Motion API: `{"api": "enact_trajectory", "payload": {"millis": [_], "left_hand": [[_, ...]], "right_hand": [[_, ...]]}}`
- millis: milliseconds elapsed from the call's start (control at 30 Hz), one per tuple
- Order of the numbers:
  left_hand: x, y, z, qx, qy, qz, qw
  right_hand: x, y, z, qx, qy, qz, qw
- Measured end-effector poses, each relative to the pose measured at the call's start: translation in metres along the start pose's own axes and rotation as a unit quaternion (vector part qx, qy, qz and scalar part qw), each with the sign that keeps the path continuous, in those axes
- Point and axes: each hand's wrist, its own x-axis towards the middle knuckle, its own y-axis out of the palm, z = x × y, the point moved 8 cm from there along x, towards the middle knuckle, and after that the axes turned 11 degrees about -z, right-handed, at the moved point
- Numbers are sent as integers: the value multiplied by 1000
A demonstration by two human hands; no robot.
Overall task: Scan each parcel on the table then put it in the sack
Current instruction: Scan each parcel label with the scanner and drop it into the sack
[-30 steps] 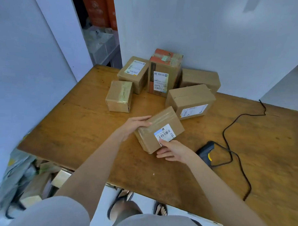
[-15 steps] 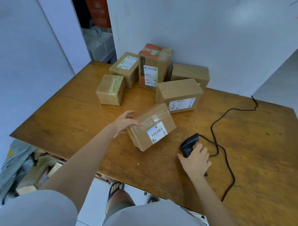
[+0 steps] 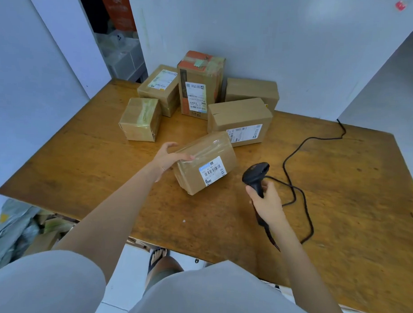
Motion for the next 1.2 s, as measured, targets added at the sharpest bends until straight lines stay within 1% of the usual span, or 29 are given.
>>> {"api": "enact_trajectory", "payload": {"millis": [67,167,200,233,333,467,933,1200], "left_hand": [[-1,1,1,-6,-14,6,1000],[-5,6,7,-7,-33,37,999],[-7,8,9,-10,-37,46,998],[-8,10,11,-14,-41,54,998],[-12,12,17,-23,-55,65,996],[-15,13,21,-21,-61,66,996],[-11,11,21,-21,-56,54,997],[-9,12,20,-19,-50,57,997]], "right_hand": [[-17,-10,22,90,1,87,992],[-53,-16,46,209,26,231,950],[-65,-16,51,225,30,261,938],[-73,-15,54,222,27,278,934],[-83,-11,52,169,13,279,945],[-88,-4,46,143,8,282,949],[-89,2,41,138,-21,279,950],[-85,3,38,141,-31,292,946]]}}
